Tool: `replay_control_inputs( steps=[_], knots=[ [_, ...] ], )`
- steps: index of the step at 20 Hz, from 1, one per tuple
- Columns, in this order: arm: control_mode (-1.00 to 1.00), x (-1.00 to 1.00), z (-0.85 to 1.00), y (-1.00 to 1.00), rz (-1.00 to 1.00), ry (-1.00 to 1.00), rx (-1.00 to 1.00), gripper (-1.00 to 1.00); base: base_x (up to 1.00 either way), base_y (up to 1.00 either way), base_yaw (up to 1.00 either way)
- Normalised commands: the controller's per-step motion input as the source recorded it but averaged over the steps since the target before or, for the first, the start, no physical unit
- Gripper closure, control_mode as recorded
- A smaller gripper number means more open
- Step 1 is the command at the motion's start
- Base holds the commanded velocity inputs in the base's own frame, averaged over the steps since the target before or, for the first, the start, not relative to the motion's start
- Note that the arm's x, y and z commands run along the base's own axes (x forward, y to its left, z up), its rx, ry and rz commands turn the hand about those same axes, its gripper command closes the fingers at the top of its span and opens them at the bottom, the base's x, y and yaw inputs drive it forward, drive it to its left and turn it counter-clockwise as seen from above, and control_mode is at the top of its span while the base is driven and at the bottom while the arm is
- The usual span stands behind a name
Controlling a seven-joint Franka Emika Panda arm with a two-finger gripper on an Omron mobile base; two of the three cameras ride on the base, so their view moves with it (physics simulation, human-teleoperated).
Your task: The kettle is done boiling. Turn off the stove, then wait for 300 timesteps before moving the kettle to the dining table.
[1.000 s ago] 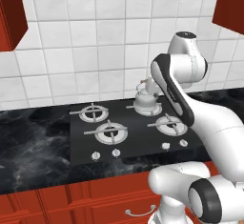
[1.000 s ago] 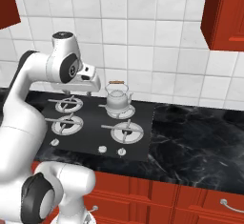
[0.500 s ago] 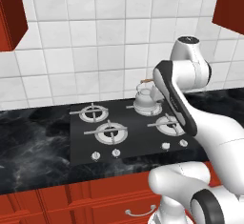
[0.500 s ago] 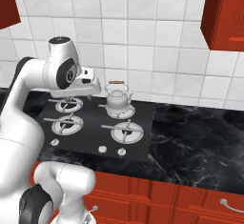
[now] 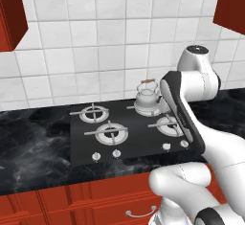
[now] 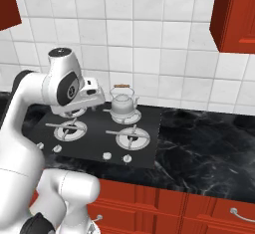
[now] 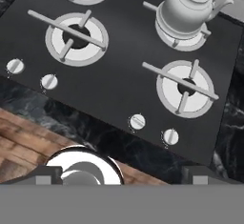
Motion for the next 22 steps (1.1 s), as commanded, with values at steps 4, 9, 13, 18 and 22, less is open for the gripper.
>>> replay_control_inputs(
  steps=[4, 9, 13, 18, 22],
  knots=[
    [-1.00, -0.14, -0.24, -0.09, 0.21, -0.04, -0.02, -1.00, 0.00, 0.00, 0.00],
    [-1.00, 0.00, -0.42, -0.04, 0.18, 0.00, -0.08, -1.00, 0.00, 0.00, 0.00],
    [-1.00, 0.00, -0.35, -0.08, 0.17, 0.00, -0.10, -1.00, 0.00, 0.00, 0.00],
    [-1.00, 0.00, -0.32, -0.07, 0.16, 0.00, -0.08, -1.00, 0.00, 0.00, 0.00],
    [-1.00, 0.00, -0.16, -0.02, 0.09, 0.01, -0.01, -1.00, 0.00, 0.00, 0.00]
  ],
)
